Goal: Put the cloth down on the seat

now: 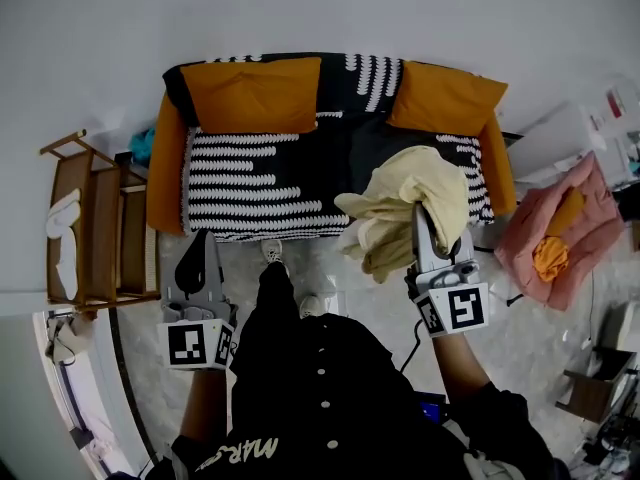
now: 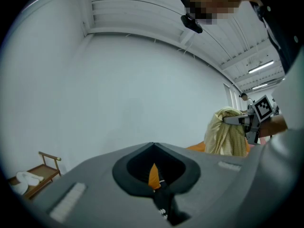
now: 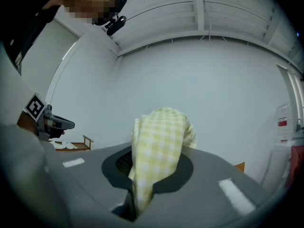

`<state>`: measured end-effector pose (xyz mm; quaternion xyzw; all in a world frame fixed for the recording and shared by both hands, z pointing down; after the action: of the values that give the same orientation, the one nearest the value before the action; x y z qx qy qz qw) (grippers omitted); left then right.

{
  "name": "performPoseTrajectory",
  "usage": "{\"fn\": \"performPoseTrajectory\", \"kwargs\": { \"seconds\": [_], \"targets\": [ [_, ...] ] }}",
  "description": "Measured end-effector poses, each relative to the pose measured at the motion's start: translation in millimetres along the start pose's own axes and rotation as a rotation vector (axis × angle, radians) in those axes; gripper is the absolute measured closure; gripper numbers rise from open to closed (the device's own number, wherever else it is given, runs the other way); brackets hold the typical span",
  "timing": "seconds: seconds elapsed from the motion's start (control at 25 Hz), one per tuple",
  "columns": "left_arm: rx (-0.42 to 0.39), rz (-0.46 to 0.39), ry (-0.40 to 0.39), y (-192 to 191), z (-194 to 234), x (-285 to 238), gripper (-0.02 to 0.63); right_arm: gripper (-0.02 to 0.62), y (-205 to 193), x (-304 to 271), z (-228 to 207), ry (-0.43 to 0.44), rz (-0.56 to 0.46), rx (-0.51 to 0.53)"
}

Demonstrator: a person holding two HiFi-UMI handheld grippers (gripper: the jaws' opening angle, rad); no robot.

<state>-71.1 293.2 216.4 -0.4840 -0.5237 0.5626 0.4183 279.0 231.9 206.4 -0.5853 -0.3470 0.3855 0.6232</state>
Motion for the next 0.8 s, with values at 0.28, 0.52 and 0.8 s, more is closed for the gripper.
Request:
{"fn": "performPoseTrajectory", "kwargs": {
  "seconds": [0.28,0.52,0.8],
  "targets": [
    [0.016,0.007,-0.001,-7,11,-25,0.606,0.537,-6,-22,-2,0.007,0.000,-0.003],
    [0.007,0.010,-0.006,-4,26,-52,0.606,0.537,-7,-50,-10,-0.012,-0.001,0.005],
    [-0.001,0.005,-0.011,3,44,-86,0.606,0.537,-7,-87,-9,-0.009,-0.003,0.012]
  ]
}}
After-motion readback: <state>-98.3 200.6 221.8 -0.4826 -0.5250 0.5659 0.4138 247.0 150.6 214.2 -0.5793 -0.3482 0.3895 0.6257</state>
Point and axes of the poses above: the fingertips, and each gripper's own axes: x backward along the fingers, z to its left, y out of its top, the point moved 6 cm from there along x, backward along the fingers
